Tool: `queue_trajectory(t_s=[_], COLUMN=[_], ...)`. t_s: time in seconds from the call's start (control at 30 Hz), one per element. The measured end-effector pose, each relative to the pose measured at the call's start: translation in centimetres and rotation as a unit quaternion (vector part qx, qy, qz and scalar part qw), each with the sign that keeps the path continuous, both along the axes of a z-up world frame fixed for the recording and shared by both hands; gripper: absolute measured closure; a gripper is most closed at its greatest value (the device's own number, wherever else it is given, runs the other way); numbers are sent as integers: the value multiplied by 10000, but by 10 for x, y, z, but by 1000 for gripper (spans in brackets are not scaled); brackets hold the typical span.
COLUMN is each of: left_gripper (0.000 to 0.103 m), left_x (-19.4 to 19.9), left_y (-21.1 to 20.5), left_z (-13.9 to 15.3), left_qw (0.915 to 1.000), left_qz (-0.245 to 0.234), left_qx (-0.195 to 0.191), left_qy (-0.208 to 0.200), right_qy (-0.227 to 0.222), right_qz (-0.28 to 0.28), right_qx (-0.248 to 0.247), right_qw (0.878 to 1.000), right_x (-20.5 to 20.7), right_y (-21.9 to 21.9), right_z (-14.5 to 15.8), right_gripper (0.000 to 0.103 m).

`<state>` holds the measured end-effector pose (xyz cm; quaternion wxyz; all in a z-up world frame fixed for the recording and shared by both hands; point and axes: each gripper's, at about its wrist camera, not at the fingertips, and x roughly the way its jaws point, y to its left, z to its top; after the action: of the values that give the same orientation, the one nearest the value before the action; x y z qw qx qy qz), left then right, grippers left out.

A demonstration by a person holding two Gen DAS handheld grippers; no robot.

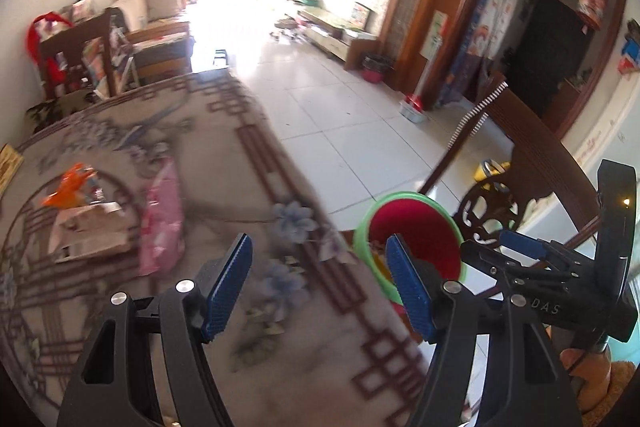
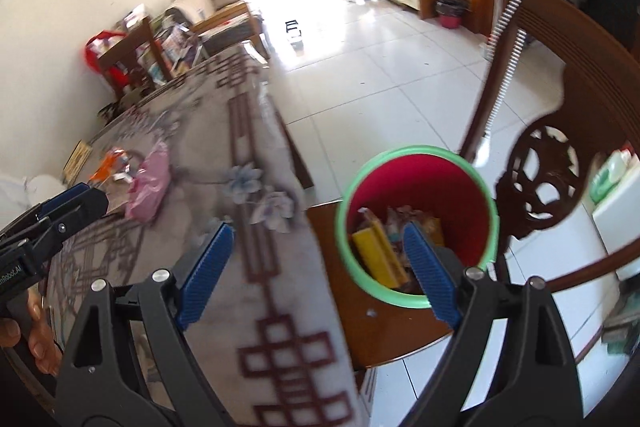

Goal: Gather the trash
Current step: 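Move both open grippers back over the table toward the brown box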

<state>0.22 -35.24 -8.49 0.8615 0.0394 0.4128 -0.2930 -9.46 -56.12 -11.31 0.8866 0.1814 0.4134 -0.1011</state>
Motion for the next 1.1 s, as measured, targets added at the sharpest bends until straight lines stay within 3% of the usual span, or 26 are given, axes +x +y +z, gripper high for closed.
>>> queue_trajectory(t_s=[0.4,0.67,0.83,0.9,1.0,1.1], left_gripper=[37,37,37,36,36,31], left_x=[21,39,46,49,56,70], left_y=[131,235,276,286,292,289], left_z=[-1,-24,-36,-37,-37,-37], left_qw=[9950,9798,9731,9730,9762,9846], left_qz=[996,1992,2286,2287,2136,1640], left_qx=[-83,86,186,223,357,602], left_qy=[-39,140,235,234,134,11], right_qy=[-30,597,1124,1407,1709,1958], right_qz=[1063,1963,2619,2947,3403,3764], right_qx=[-183,-176,-23,-78,-254,-519], right_qw=[9942,9786,9585,9452,9243,9040], right_x=[45,55,58,60,63,63], right_y=[120,191,245,272,306,336], right_z=[18,0,-31,-47,-66,-85], right_gripper=[15,12,12,12,12,12])
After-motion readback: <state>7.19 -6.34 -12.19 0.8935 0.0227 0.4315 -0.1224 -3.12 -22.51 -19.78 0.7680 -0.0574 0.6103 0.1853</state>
